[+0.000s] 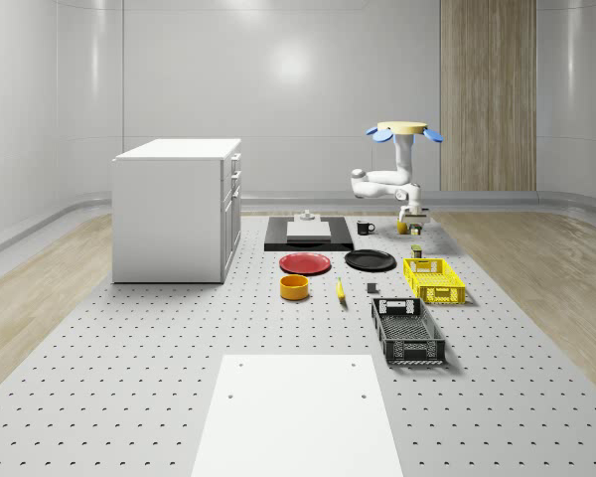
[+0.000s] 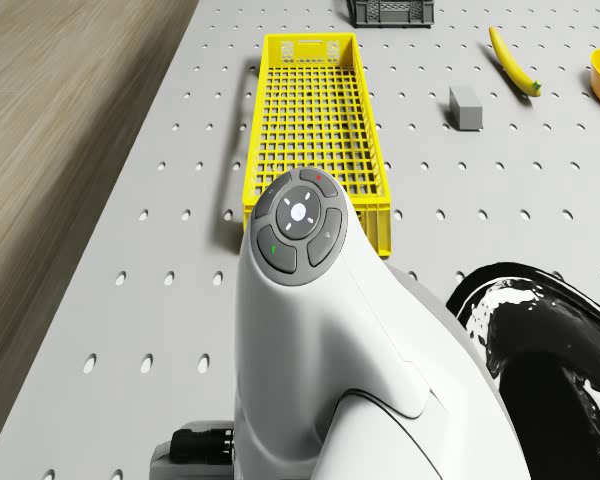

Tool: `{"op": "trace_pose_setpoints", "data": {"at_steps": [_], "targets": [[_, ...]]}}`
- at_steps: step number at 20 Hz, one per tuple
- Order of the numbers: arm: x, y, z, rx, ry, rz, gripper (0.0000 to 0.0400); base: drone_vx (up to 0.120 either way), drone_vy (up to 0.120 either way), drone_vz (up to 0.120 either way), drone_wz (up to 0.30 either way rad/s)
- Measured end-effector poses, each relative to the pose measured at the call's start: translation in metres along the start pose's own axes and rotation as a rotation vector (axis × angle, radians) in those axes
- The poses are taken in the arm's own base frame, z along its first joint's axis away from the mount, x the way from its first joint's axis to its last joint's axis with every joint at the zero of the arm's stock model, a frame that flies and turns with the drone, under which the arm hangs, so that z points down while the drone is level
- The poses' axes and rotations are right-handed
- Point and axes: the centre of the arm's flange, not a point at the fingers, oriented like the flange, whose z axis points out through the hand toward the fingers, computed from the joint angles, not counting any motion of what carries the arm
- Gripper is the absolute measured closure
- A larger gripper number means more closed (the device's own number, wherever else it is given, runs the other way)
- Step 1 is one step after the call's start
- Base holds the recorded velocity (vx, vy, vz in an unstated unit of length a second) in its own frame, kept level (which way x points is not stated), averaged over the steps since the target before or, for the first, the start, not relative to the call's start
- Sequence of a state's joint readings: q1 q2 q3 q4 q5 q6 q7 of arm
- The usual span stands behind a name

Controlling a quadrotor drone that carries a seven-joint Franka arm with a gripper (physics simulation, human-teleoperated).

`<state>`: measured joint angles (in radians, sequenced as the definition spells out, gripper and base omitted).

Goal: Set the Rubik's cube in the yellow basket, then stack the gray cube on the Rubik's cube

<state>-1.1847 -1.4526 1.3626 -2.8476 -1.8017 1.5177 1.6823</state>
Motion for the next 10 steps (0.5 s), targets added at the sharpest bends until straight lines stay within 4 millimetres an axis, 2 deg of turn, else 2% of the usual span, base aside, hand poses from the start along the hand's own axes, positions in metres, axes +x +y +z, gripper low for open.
{"op": "trace_pose_setpoints", "data": {"at_steps": [10], "targets": [[0.0000,0.0000,0.0000,0.000,0.000,0.000,0.0075,0.120,0.000,0.000,0.000]]}}
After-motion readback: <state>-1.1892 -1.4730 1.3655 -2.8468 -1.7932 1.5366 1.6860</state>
